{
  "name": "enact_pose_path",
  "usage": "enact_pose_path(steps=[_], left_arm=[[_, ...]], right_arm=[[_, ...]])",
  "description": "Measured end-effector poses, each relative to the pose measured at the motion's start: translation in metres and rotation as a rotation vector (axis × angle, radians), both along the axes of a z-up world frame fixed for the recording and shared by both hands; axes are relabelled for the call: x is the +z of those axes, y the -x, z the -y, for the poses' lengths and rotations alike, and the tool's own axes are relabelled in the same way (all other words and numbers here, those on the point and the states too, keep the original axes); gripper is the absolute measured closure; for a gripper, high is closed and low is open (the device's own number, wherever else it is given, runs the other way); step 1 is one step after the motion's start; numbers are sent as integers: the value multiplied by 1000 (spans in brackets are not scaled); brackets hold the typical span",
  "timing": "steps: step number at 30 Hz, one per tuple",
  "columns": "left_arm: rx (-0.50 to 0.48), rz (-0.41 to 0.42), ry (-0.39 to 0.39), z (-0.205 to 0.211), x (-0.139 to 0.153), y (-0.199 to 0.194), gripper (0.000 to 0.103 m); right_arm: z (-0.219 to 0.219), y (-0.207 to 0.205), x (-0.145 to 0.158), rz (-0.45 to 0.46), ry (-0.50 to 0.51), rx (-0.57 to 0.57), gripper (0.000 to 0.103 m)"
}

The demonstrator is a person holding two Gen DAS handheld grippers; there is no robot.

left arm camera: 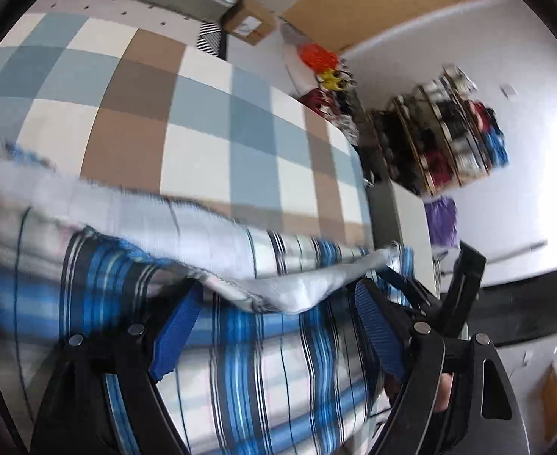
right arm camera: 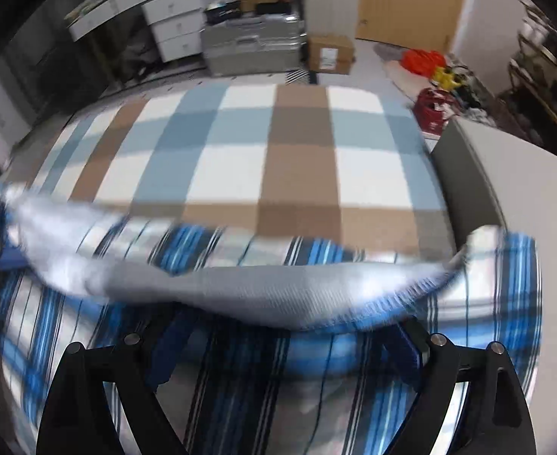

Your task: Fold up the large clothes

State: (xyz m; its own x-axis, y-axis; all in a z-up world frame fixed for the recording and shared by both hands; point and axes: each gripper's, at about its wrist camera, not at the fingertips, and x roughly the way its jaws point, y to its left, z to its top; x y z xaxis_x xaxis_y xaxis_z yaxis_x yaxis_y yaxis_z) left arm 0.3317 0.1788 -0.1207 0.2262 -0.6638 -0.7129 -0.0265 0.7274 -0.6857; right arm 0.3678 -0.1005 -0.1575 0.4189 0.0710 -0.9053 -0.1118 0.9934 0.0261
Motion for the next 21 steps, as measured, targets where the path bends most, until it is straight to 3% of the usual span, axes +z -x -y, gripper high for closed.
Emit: enact_pose_path(steps=[2,4,7,10,12,19,21], left_arm=[[27,-6,5,-6,-2,-7,24],[49,25,-38,-13,5,-8,24],[115,61,-86,-40,15,-2,24],[160,51,-53,-64,18,11,24],[162,66,-53,-74,25,28,24],[108,128,-64,-92,23,88,24],[95,120,-92,-92,17,93,24]], right_arm=[[-2,-14,1,3,7,8,14],[2,-25,6,35,9,-5,14],[23,-37,12,84,8,-115,14],[46,-26,19,97,-108,-184,14],[47,-8,28,117,-160,-139,14],[2,97,56,190,-118,84,12],[-10,121,52,206,-86,108,5]])
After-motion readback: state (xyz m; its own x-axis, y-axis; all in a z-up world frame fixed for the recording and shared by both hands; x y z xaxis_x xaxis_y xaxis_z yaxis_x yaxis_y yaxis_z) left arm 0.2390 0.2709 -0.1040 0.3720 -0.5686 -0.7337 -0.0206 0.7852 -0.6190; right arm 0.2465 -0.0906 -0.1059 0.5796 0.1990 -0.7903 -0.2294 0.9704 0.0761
